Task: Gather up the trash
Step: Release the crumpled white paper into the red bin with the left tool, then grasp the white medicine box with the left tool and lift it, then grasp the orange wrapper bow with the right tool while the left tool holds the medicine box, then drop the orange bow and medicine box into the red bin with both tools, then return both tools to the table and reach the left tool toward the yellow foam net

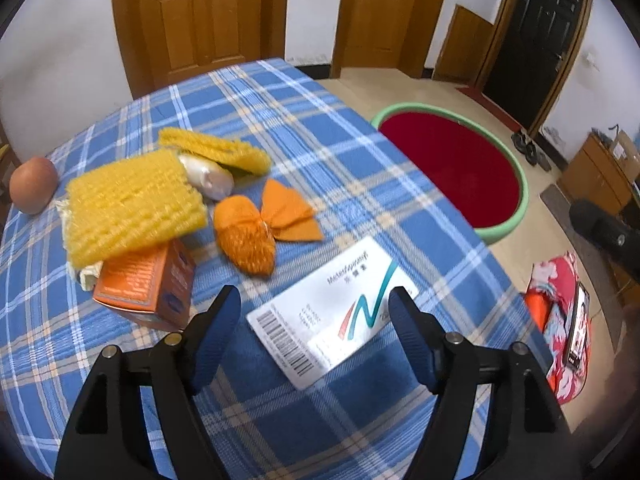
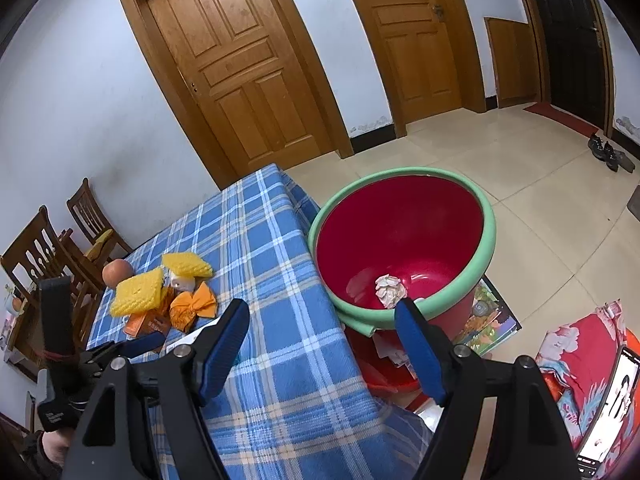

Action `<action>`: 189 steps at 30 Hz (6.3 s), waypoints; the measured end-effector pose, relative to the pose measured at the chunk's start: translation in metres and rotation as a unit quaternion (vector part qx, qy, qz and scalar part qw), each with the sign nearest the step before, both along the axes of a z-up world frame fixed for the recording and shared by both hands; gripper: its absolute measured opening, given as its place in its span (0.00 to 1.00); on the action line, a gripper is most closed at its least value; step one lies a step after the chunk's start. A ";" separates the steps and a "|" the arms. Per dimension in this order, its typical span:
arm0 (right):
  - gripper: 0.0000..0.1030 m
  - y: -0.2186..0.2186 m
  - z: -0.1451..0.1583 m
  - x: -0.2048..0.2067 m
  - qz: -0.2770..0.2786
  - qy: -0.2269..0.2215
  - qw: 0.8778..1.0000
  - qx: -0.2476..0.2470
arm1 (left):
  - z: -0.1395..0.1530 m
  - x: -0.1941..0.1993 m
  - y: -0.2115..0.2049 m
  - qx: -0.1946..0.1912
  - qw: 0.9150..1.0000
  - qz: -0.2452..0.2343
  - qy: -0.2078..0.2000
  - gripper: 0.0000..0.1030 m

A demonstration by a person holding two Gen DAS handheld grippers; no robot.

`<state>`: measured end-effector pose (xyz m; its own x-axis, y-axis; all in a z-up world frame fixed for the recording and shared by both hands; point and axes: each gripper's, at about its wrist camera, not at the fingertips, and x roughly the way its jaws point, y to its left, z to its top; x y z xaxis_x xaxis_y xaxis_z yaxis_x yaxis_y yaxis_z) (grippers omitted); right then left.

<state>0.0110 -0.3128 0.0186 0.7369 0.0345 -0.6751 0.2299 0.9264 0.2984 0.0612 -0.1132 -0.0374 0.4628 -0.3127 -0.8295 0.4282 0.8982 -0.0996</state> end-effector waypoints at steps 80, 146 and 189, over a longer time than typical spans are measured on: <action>0.31 0.171 -0.070 0.138 0.211 0.097 0.970 -0.067 | 0.054 -0.015 0.176 -0.093 0.962 0.237 -0.097 0.65; 0.31 -0.076 -0.056 0.075 -0.035 0.068 0.997 -0.010 | 0.034 0.064 -0.101 -0.052 0.998 -0.002 -0.045 0.65; 0.60 -0.070 -0.029 0.044 -0.048 0.032 0.998 0.014 | 0.041 0.050 -0.096 -0.058 0.997 -0.002 -0.046 0.69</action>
